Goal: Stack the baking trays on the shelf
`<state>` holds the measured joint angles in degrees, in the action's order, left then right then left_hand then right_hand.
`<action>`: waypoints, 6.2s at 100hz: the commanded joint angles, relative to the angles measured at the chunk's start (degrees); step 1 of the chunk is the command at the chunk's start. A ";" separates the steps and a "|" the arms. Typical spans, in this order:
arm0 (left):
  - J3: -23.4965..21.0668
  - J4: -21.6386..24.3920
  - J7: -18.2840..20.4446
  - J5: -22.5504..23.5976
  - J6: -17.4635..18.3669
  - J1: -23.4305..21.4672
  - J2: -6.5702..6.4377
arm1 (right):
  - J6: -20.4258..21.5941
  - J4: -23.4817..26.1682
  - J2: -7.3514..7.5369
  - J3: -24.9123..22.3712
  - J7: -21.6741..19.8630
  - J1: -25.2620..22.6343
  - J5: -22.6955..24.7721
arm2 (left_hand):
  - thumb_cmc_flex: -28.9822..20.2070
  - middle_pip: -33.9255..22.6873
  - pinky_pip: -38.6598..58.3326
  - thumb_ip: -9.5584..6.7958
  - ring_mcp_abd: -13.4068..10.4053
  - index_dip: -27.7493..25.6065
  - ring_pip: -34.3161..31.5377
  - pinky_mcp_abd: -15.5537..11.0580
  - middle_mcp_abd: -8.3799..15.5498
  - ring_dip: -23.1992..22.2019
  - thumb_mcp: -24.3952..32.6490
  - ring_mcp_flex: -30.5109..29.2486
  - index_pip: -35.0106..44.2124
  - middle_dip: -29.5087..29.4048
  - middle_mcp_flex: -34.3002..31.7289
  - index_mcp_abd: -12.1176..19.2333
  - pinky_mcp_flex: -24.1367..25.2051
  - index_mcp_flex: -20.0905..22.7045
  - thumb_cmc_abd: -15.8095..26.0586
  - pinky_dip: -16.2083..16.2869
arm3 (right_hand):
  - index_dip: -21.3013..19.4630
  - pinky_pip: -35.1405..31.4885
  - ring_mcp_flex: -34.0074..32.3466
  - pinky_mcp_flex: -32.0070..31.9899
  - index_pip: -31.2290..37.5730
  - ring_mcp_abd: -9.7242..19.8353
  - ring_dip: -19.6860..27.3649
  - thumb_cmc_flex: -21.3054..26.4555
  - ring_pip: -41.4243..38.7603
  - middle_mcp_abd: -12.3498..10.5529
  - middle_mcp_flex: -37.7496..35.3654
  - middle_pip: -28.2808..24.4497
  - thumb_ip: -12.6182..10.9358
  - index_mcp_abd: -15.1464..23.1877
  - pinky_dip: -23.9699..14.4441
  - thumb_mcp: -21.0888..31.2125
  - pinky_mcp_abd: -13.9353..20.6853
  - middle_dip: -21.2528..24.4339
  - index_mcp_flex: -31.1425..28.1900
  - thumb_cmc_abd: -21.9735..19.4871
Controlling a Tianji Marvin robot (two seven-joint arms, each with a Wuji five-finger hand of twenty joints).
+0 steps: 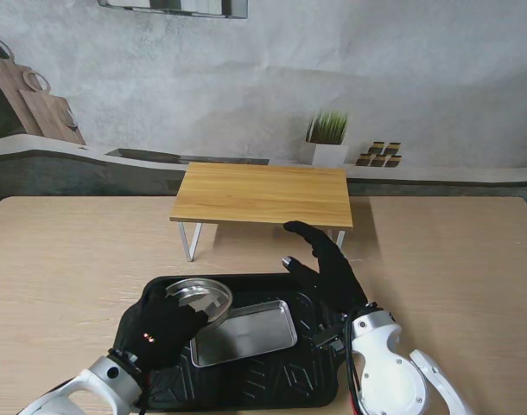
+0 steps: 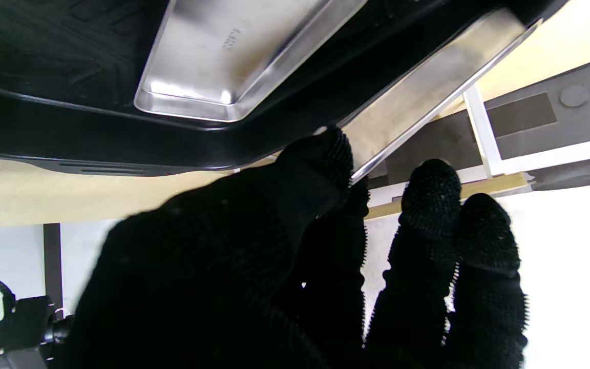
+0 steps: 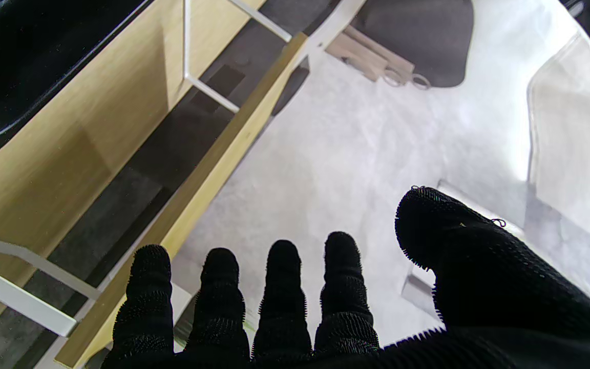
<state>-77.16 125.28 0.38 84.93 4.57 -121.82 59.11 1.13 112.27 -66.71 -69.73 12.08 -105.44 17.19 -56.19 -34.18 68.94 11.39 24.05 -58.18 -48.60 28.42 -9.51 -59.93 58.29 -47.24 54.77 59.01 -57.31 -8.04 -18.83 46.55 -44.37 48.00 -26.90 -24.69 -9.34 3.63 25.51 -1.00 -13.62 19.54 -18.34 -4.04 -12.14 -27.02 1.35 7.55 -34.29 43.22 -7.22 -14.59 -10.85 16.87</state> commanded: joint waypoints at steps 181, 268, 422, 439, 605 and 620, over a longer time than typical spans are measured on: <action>22.76 -10.23 20.83 -18.12 -14.30 17.89 -1.32 | -1.06 1.16 -0.67 -1.10 -0.25 -1.14 -0.98 | -0.69 9.25 -8.97 -2.13 -1.20 27.10 10.48 -4.71 -3.75 16.61 -1.79 16.56 -6.71 -13.84 9.25 -3.57 9.79 -11.54 11.83 -11.53 | 1.31 0.22 1.72 0.25 0.76 2.61 -0.02 -0.26 -0.16 -1.71 1.07 -0.93 -1.80 -0.59 -0.44 0.25 1.42 -0.31 1.18 -1.76; 5.48 -4.92 13.26 -28.17 -10.47 7.60 0.64 | -5.25 2.03 0.08 -1.09 -2.12 -2.11 3.43 | 19.75 12.85 -25.20 -7.43 -4.68 37.58 27.76 -5.16 -1.46 23.44 -14.31 33.93 -31.56 -35.49 35.10 -3.26 22.16 -24.63 25.36 -7.89 | 0.20 -7.96 -0.77 4.50 2.08 -0.17 -4.68 -0.25 -9.33 -1.28 1.37 -10.37 -1.86 -1.84 -3.67 -0.36 -0.17 -4.08 -0.46 -0.89; -13.39 -16.67 4.39 -41.70 -14.43 5.55 3.51 | -21.82 1.06 3.25 -10.10 -15.10 -8.28 16.92 | 29.63 13.64 -26.33 -4.06 -2.66 38.96 30.70 -4.39 -4.36 24.12 -11.61 31.31 -36.11 -36.71 36.02 -8.72 19.70 -30.63 17.91 -4.09 | -4.45 -36.35 -5.21 10.25 0.29 -6.14 -8.37 -3.72 -17.14 3.18 1.81 -11.89 -1.10 -7.61 -0.98 -7.25 -0.08 -4.11 4.99 0.45; -13.12 -17.48 6.01 -45.66 -14.62 6.03 3.45 | -23.00 -0.30 2.86 -9.71 -14.41 -8.45 13.40 | 30.19 13.59 -26.70 -3.68 -2.82 39.09 30.95 -5.25 -4.34 24.44 -9.75 31.78 -36.52 -36.75 36.86 -9.21 19.77 -31.99 15.85 -4.39 | -4.62 -40.01 -7.30 12.71 1.11 -8.55 -9.19 -4.14 -18.90 4.79 2.00 -13.40 -1.05 -10.47 -0.62 -7.72 -0.87 -4.68 6.21 0.29; -4.92 -19.04 0.88 -54.19 -24.65 9.77 4.97 | -28.91 -4.21 2.99 -3.18 -18.57 -0.73 2.64 | 1.27 -17.96 16.15 -1.45 6.51 23.38 -8.55 9.96 -0.79 12.04 -9.36 -11.06 -6.54 -12.84 -4.78 -21.52 -16.39 -26.49 13.12 4.36 | 5.52 -88.87 -65.63 65.38 35.93 -6.65 -21.22 28.72 -63.21 14.76 -41.75 -37.82 13.30 -6.32 1.76 27.73 19.33 -10.66 -34.41 25.78; -5.79 -17.35 2.09 -55.00 -23.99 9.27 4.82 | -31.38 -2.37 3.12 -4.10 -20.43 -0.40 -0.40 | 1.23 -19.29 17.49 -1.73 5.86 24.41 -11.34 10.36 -2.80 10.65 -8.73 -12.62 -5.69 -11.53 -4.92 -21.16 -18.07 -26.28 13.92 4.23 | 4.58 -91.62 -65.68 66.11 34.46 -6.38 -24.64 29.32 -66.56 16.55 -41.42 -36.43 13.66 -7.93 -1.54 29.02 22.32 -12.11 -37.87 25.34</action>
<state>-83.29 105.19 1.16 30.61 -20.38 -112.43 63.64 -29.96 107.63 -62.94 -74.35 -6.89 -105.96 17.42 -49.09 -50.30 82.44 10.74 27.67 -34.20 -56.79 36.88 -23.24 -47.62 43.53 -57.21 47.58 46.10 -55.29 -28.36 -35.44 19.97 -33.44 50.93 -22.00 -107.59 -69.97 68.27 55.21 -2.72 -36.29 36.32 -78.67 13.02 -53.71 -64.10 20.75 -16.52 -33.92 60.07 -4.21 -25.85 -38.80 45.73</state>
